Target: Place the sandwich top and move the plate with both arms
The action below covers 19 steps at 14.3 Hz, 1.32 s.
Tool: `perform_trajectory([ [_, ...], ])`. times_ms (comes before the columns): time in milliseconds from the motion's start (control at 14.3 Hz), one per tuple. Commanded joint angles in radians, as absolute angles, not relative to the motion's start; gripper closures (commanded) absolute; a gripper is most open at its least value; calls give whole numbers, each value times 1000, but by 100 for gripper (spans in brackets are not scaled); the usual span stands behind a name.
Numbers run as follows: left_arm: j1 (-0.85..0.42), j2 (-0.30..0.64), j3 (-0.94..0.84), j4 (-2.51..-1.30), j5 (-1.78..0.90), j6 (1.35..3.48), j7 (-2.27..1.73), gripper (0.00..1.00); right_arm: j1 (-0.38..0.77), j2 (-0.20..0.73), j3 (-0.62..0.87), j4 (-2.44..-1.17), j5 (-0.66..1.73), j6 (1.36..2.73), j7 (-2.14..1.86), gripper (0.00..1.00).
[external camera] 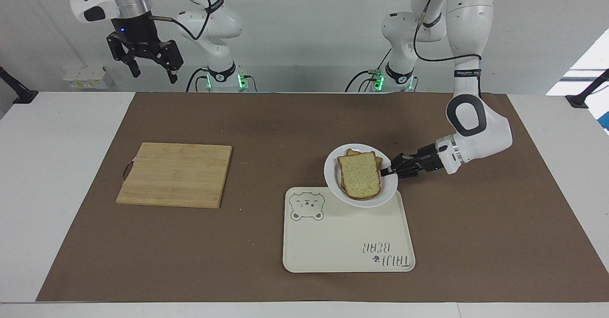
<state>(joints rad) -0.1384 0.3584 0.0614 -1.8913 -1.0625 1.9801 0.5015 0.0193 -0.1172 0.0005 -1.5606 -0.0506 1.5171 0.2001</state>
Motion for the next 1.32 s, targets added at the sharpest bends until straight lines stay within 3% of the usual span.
perform_trajectory([
  [0,-153,477,60,-1700,-1019,1970,391,100,5,-123,-15,-1603,-23,1535,111,0],
  [348,-201,627,51,-1563,-1008,2107,339,100,5,-120,-17,-1635,-26,1560,103,0],
  [627,-232,629,51,-1563,-996,2147,327,100,5,-110,-15,-1632,-22,1562,72,0],
  [697,-233,629,52,-1563,-979,2151,327,88,6,-112,-15,-1637,-20,1560,71,0],
  [767,-232,626,51,-1563,-974,2161,325,15,6,-112,-15,-1638,-18,1559,71,0],
  [836,-227,626,51,-1563,-968,2158,322,0,6,-112,-15,-1638,-6,1560,72,0],
  [1254,-210,568,87,-1578,-865,2141,310,0,6,-115,-15,-1652,18,1552,68,0],
])
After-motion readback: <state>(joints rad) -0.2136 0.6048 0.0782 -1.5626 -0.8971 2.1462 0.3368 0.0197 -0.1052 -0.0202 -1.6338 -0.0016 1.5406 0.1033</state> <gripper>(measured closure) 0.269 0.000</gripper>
